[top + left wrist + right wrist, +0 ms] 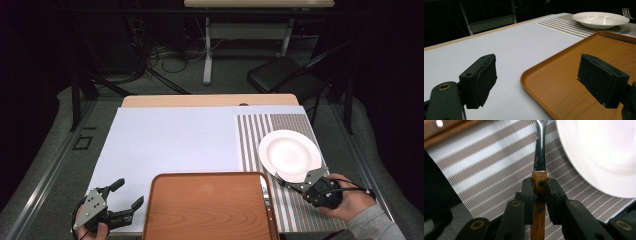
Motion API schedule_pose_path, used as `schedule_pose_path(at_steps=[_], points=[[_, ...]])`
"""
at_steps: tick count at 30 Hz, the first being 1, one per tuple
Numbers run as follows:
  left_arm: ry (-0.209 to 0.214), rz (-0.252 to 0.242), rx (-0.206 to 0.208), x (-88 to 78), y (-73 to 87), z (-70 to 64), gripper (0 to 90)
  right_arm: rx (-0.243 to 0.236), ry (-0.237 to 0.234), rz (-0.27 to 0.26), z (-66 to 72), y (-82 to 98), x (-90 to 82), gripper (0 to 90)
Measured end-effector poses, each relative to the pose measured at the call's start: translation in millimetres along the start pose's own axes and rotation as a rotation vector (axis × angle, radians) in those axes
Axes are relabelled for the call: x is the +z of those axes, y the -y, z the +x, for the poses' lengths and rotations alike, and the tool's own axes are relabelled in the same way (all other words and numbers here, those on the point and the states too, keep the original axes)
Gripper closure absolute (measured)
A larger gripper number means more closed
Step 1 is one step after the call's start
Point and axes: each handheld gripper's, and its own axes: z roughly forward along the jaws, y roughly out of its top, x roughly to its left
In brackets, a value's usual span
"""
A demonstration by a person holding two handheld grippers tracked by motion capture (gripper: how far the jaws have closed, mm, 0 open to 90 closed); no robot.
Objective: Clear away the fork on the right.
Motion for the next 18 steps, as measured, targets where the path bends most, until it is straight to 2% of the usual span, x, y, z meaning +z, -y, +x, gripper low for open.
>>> schedule_pose_path(at_steps=[7,11,12,13,15,16,18], points=[[0.0,-0.002,0.0,-0.8,0.1,0.1,15.7,0.157,-0.015,-0.033,2.7,-11.2,1.0,77.4],[0.001,-0.003,-0.002,-0.5,0.0,0.5,15.7,0.223,-0.017,-0.015,5.0,-14.9,-2.6,77.4],[0.003,-0.001,0.0,-0.3,0.1,0.7,15.7,0.255,-0.007,-0.033,6.2,-15.3,-2.4,77.5],[0.002,-0.003,0.0,0.0,0.1,0.5,15.7,0.287,-0.009,-0.018,6.0,-16.2,-4.6,77.4],[0.004,-0.003,0.002,-0.6,-0.4,0.3,15.7,0.349,-0.016,-0.023,7.2,-16.5,-5.5,77.4],[0.004,-0.002,0.004,-0.5,-0.4,0.6,15.7,0.396,-0.019,-0.026,7.9,-16.7,-6.4,77.4],[0.002,-0.006,-0.004,0.3,0.2,0.6,15.7,0.438,-0.012,-0.049,8.2,-15.4,-6.8,77.4]])
